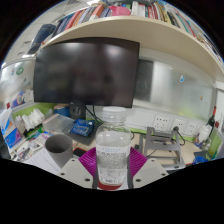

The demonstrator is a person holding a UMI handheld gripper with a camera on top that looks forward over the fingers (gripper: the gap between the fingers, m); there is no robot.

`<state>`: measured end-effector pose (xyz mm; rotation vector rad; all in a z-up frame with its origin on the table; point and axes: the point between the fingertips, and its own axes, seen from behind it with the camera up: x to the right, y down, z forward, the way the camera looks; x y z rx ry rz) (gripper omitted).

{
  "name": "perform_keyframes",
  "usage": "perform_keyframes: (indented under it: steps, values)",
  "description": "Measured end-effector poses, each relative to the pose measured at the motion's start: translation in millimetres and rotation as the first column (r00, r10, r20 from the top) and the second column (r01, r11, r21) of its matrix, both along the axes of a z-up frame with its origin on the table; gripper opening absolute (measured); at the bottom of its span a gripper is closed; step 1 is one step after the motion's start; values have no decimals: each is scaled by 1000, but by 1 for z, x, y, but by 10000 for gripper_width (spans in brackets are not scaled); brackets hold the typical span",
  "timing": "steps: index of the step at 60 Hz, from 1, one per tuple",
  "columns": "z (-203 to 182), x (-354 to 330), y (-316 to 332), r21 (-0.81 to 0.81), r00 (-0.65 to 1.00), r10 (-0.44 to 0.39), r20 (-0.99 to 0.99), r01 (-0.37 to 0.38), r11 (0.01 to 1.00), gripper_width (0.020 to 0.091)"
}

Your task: Pour water

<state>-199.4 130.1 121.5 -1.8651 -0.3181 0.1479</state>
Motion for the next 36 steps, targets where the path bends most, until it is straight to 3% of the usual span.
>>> perform_keyframes:
  steps: [15, 29, 36]
  values:
    - [-20, -9, 11, 60, 997, 59, -39, -57, 997, 400]
    - [-31, -9, 10, 83, 998, 37, -57, -32, 996, 400]
    - [-31, -7, 9, 92, 998, 8, -64, -2, 996, 473]
